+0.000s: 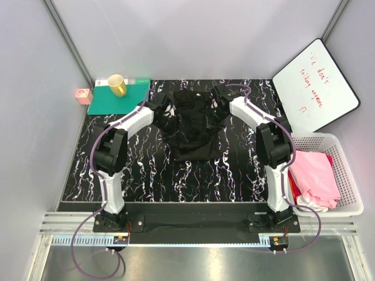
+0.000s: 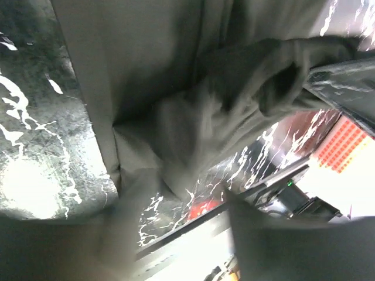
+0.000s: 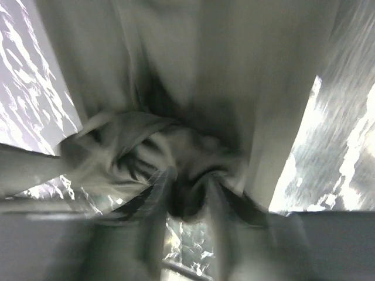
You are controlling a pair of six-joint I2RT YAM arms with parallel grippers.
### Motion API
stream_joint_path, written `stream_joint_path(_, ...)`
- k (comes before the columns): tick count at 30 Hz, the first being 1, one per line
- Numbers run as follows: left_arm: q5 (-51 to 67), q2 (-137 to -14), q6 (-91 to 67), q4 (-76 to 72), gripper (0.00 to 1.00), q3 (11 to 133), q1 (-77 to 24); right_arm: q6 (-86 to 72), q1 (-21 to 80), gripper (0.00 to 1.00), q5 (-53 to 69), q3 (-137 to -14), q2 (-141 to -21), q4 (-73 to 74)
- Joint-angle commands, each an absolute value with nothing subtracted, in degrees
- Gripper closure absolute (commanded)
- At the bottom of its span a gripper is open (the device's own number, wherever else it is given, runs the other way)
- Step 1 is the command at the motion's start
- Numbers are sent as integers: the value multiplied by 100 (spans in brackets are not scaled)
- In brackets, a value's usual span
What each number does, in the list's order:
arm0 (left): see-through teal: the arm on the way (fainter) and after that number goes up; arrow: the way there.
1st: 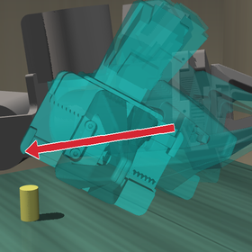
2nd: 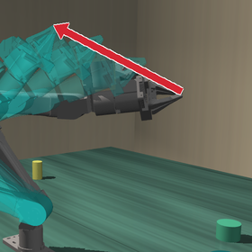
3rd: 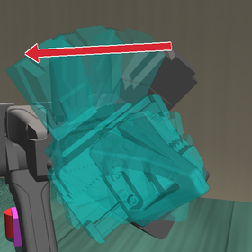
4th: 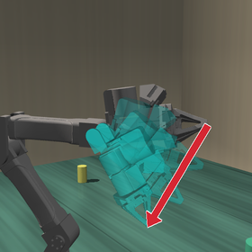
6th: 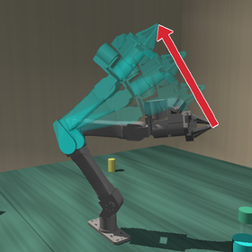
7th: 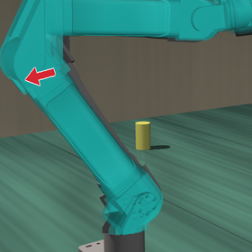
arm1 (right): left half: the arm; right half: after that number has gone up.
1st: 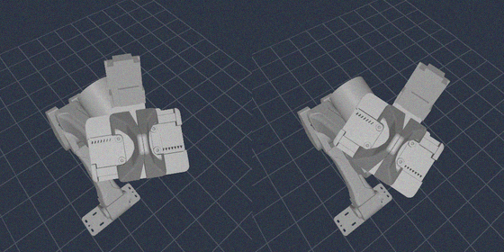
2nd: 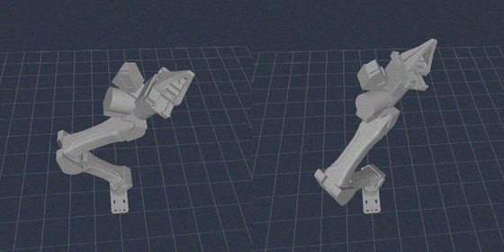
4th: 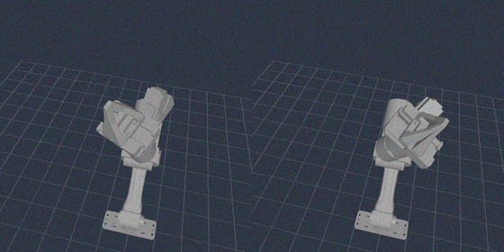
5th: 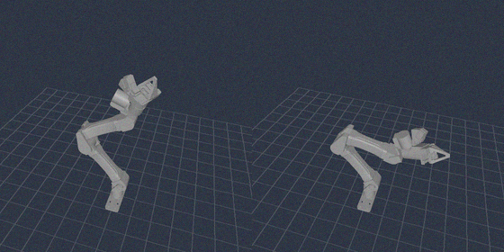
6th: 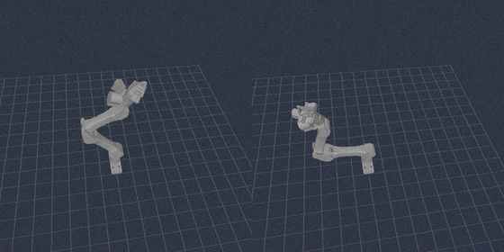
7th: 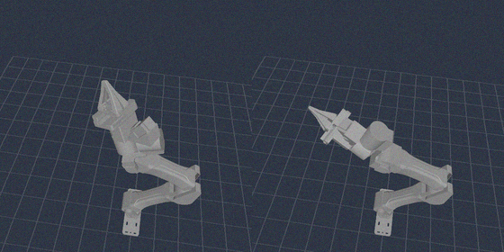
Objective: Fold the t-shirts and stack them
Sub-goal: Fold the folded rectangular tshirt in 1/3 of the way
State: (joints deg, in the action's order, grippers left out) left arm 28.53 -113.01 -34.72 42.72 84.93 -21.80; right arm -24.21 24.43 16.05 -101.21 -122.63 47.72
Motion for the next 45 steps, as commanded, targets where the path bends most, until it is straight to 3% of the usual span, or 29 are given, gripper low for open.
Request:
stream_joint_path(1, 2567, -11233, -3560, 4429, 12, 9025, -2109, -2189, 2241, 49, 1450, -10994, -12506, 4825)
stream_joint_path(2, 2462, -11145, -3551, 4456, 1, 9079, -2101, -2093, 2215, 29, 1441, -11204, -12489, 4816)
stream_joint_path(4, 2339, -11013, -3516, 4552, 1, 9236, -2101, -1934, 2215, 4, 1363, -11407, -12358, 4799)
stream_joint_path(5, 2216, -10856, -3507, 4596, 1, 9263, -2101, -1768, 2197, 0, 1328, -11556, -12297, 4790)
stream_joint_path(12, 2048, -10020, -3384, 4702, 1, 8738, -2118, -1205, 2197, 0, 1265, -11471, -11436, 4755)
stream_joint_path(20, 1855, -9694, -2804, 5141, 1, 8368, -2109, -1230, 2206, 0, 2889, -9907, -11101, 4825)
stream_joint_path(23, 1846, -9826, -2541, 5343, 1, 8411, -2101, -1239, 2285, 1, 2945, -9581, -11153, 4825)
stream_joint_path(35, 2048, -10485, -2206, 5370, 1, 8604, -1811, -958, 3225, 1, 2065, -10485, -12303, 5501)
stream_joint_path(40, 2074, -10564, -2110, 5388, 1, 8648, -1460, -1011, 3234, 16, 2048, -10626, -12340, 5572)
stream_joint_path(41, 2057, -10564, -2083, 5405, 1, 8648, -1407, -1002, 3234, 23, 2004, -10643, -12349, 5590)
stream_joint_path(42, 2065, -10564, -2074, 5405, 1, 8640, -1354, -1002, 3226, 36, 1995, -10661, -12349, 5599)
stream_joint_path(43, 2057, -10582, -2057, 5405, 1, 8631, -1267, -1011, 3226, 61, 1995, -10705, -12366, 5616)
stream_joint_path(45, 2065, -10600, -2022, 5423, 1, 8631, -1178, -1028, 3234, 81, 2048, -10731, -12401, 5634)
